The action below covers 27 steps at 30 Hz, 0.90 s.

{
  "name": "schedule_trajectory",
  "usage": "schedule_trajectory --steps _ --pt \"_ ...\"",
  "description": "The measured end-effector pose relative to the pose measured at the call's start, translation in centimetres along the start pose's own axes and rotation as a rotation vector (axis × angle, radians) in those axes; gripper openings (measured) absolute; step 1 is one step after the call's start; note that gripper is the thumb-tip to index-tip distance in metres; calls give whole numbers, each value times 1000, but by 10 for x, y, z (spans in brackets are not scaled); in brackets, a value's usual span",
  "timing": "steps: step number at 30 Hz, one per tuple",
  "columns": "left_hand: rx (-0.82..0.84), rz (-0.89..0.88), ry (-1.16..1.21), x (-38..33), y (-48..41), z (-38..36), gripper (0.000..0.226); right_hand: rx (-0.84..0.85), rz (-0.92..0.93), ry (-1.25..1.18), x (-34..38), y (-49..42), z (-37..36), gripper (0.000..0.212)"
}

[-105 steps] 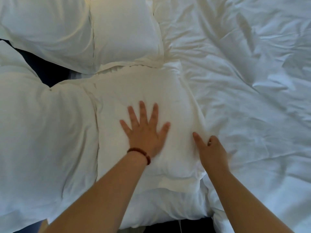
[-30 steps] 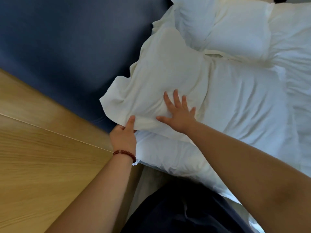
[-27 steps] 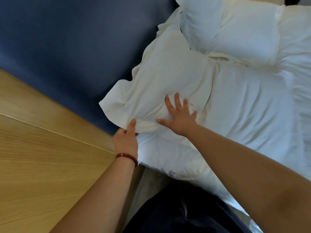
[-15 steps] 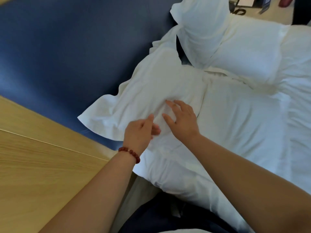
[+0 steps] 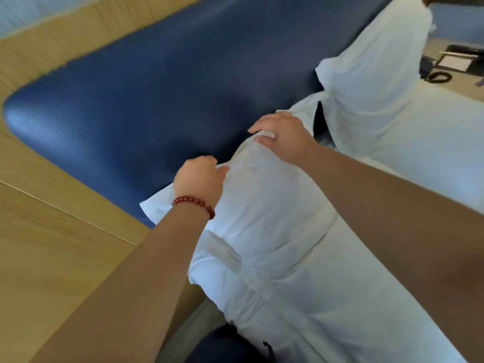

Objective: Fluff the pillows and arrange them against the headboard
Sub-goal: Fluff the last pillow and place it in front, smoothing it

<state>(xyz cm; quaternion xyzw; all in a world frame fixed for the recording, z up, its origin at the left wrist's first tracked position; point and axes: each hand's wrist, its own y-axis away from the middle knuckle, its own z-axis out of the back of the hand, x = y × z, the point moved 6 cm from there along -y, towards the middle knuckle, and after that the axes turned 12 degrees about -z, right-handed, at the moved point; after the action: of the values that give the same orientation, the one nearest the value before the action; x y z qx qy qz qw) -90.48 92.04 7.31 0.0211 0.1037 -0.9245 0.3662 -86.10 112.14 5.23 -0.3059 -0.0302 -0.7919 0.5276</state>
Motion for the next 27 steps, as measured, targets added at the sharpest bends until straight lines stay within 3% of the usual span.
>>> schedule_trajectory --steps 4,6,9,13,17,20,27 --pt "-24 71 234 10 3 -5 26 177 -78 52 -15 -22 -6 25" --pt "-85 127 424 17 8 -5 22 208 -145 -49 -25 -28 -6 12" --pt "-139 265 599 28 14 -5 25 165 -226 -184 -34 -38 4 16" --pt "-281 311 573 28 16 4 27 143 -271 -338 -33 -46 31 18" --pt "-422 334 591 20 16 11 28 387 -318 -392 -42 -35 24 17" --pt "-486 332 597 16 15 16 24 244 -305 -297 -50 -38 23 9" --pt "-660 270 474 18 16 51 18 -126 -321 -450 -8 -66 52 17"
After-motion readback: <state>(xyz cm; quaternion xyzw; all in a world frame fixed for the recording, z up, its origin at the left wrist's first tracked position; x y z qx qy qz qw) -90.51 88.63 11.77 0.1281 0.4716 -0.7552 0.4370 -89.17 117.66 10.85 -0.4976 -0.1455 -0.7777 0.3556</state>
